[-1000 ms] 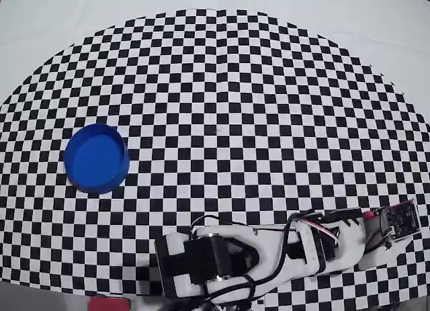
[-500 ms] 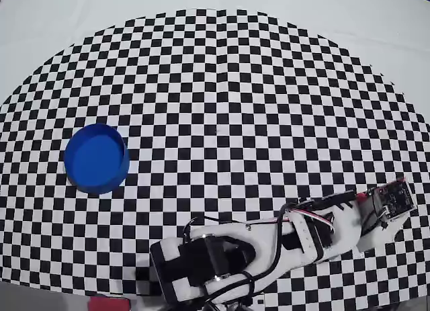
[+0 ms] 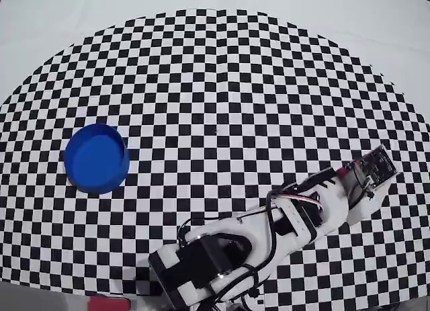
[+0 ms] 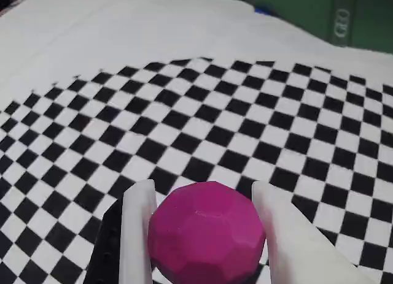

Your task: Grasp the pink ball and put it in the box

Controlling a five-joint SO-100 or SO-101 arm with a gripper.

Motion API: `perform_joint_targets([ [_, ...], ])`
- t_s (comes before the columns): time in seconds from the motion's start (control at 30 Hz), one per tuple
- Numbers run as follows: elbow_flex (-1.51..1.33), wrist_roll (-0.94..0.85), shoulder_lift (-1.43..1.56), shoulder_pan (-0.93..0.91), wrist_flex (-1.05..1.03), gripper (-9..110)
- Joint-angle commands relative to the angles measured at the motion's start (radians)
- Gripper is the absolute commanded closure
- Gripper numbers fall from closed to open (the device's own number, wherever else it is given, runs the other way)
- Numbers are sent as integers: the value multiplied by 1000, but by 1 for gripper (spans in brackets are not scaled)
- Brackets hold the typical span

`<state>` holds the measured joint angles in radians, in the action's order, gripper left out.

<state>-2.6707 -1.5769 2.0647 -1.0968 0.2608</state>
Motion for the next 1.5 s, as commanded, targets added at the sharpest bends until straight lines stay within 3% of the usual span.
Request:
perform_joint_targets([
  [0.0,0,8,60,35,-2,101],
  [1.47,-138,9,308,660,-107,101],
])
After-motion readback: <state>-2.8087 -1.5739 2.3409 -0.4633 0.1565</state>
